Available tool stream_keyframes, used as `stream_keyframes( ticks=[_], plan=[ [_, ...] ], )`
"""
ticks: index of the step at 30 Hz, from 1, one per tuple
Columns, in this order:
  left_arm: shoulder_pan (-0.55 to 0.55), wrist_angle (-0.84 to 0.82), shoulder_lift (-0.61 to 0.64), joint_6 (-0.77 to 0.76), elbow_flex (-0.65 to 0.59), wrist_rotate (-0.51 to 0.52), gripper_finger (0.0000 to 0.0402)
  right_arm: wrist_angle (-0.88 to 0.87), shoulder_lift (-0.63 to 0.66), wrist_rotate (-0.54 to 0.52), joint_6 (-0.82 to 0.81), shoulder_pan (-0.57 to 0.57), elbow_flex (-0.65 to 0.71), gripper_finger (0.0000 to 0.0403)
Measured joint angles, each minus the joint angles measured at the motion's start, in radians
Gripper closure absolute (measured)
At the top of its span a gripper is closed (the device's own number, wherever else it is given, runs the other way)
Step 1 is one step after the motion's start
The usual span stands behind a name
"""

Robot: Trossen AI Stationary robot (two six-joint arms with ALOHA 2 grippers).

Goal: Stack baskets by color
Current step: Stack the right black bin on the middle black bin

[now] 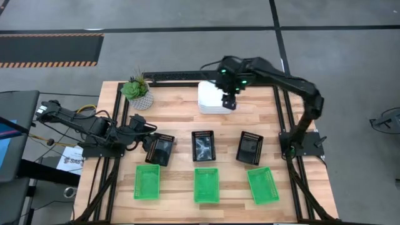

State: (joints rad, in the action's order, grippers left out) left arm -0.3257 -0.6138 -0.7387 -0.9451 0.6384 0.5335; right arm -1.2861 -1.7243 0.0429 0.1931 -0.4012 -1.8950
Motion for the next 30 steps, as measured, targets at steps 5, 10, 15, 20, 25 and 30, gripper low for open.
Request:
stream_keyframes(
  ticks=[5, 10, 15, 20, 25, 30],
  plan=[
    [0.0, 0.0, 0.0, 0.0, 0.0, 0.0, 0.0178, -0.106, 0.158, -0.002, -0.162, 0.038, -0.004, 0.0167],
    [0.0, 0.003, 0.0, 0.0, 0.0, 0.0, 0.0178, -0.221, 0.304, -0.064, -0.341, 0.127, 0.023, 0.0168],
    [0.0, 0.011, 0.0, -0.003, 0.0, 0.0, 0.0178, -0.282, 0.434, -0.14, -0.571, 0.277, 0.099, 0.0168],
    [0.0, 0.04, 0.0, -0.002, 0.0, 0.0, 0.0178, -0.28, 0.545, -0.243, -0.841, 0.468, 0.278, 0.0168],
    [0.0, 0.049, 0.0, -0.002, 0.0, 0.0, 0.0178, -0.263, 0.626, -0.304, -1.109, 0.657, 0.526, 0.0168],
    [0.0, 0.049, 0.0, -0.002, 0.0, 0.0, 0.0178, -0.165, 0.646, -0.331, -1.294, 0.795, 0.775, 0.0168]
  ],
)
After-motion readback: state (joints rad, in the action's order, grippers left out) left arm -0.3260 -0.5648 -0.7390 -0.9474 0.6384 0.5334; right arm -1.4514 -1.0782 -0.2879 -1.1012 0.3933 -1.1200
